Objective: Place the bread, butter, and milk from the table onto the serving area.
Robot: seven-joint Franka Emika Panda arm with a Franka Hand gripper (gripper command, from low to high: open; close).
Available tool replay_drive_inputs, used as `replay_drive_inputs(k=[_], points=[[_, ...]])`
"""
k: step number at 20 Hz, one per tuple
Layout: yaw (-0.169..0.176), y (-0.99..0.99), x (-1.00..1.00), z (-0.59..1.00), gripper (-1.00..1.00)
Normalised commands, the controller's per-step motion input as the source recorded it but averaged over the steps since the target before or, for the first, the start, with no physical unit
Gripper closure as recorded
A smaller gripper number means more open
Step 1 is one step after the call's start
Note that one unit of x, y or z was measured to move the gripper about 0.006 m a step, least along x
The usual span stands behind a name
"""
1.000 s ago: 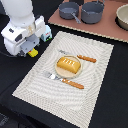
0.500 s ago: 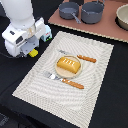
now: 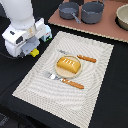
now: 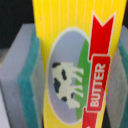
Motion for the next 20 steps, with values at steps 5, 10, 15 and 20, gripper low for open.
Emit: replay_drive_inputs(k=[5, 10, 15, 20], points=[[-0.091, 0.00, 0.75, 1.00, 1.00], [-0.104, -0.16, 0.80, 0.90, 1.00], [-0.085, -0.29, 0.87, 0.62, 1.00], [-0.043, -0.41, 0.82, 0.39, 1.00]])
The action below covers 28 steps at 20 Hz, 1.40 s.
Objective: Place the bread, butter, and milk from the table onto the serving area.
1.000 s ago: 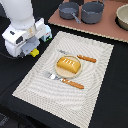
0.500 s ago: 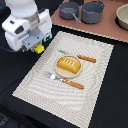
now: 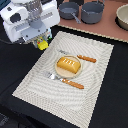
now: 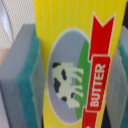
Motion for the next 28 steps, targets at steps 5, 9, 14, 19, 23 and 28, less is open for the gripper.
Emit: replay_drive_inputs(k=[5, 9, 14, 19, 23, 28], points=[[-0.025, -0.48, 0.78, 0.44, 1.00], [-0.013, -0.50, 0.76, 0.42, 1.00], [-0.003, -0.56, 0.72, 0.40, 1.00], [-0.004, -0.67, 0.67, 0.47, 1.00], [-0.007, -0.72, 0.65, 0.50, 1.00], [-0.004, -0.77, 0.62, 0.39, 1.00]])
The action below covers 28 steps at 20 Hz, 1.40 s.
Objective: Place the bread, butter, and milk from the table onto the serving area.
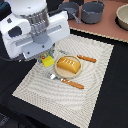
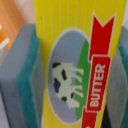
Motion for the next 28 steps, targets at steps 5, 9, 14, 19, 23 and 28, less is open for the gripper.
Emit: replay_drive_inputs(k=[5, 9, 14, 19, 23, 28], points=[[-0.007, -0.75, 0.67, 0.17, 1.00], [-0.020, -0.62, 0.82, 0.00, 1.00], [-0.023, -0.58, 0.85, 0.00, 1.00], [-0.022, -0.36, 0.76, -0.11, 1.00], [-0.002, -0.07, 0.60, -0.22, 1.00], [-0.011, -0.06, 0.50, -0.14, -1.00]])
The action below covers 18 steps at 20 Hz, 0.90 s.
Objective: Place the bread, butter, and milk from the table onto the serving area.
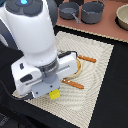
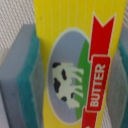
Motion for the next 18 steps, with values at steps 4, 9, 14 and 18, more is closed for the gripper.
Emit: replay_drive_inputs(k=[4, 9, 14, 18], points=[[-0.066, -0.23, 0.48, 0.21, -1.00], [-0.098, -0.14, 0.38, 0.97, -1.00], [-0.009, 0.20, -0.15, 0.79, -1.00], [0.032, 0.57, -0.59, 0.70, -1.00]])
